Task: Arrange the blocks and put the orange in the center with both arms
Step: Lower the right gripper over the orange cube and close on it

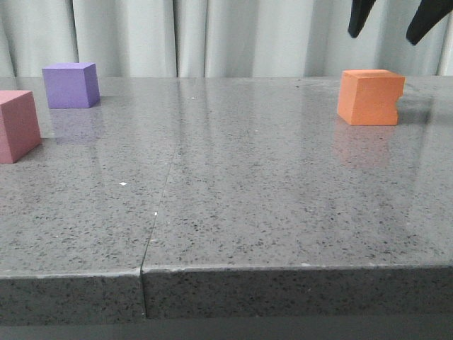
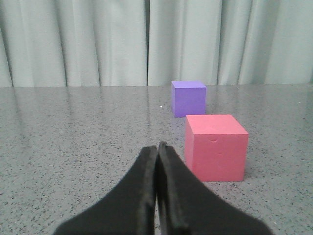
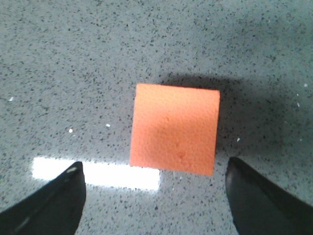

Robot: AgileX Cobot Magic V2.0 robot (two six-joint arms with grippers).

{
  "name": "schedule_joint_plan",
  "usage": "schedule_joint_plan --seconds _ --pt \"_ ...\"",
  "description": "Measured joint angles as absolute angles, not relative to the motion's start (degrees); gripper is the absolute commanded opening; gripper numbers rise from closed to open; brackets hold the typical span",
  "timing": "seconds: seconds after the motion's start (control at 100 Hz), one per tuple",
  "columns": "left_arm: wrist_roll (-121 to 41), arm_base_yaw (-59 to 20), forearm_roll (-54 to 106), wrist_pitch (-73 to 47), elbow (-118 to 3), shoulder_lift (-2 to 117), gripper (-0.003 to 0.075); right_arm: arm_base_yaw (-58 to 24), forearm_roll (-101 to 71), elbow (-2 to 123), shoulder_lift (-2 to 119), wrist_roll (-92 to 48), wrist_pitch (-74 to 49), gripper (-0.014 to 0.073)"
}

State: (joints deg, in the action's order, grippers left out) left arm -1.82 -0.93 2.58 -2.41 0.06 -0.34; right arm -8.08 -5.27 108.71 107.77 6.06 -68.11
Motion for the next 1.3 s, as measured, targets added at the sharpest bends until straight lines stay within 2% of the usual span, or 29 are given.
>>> schedule_joint_plan --seconds 0.1,0.82,0.89,1.08,1.3 --pt "-1.82 -0.93 2.58 -2.41 0.06 -0.34 -0.0020 -8.08 -5.14 109.26 109.34 6.06 -68.11 0.0652" --pt "-1.82 -0.93 2.58 -2.41 0.06 -0.34 -0.0020 -8.08 -4.36 109.66 117.98 6.06 -66.72 0.0642" --pt "-1.82 -0.93 2.58 -2.41 0.06 -0.34 -0.0020 -8.08 -4.36 109.66 117.98 6.06 -66.72 0.0607" --pt "-1.82 -0.93 2.58 -2.41 0.06 -0.34 -0.0020 -8.08 -4.36 109.66 117.98 6.06 -66.58 0.0436" --pt "-1.82 -0.93 2.58 -2.41 0.06 -0.34 -0.0020 -8.08 -4.36 109.66 117.98 6.06 -66.58 0.0402"
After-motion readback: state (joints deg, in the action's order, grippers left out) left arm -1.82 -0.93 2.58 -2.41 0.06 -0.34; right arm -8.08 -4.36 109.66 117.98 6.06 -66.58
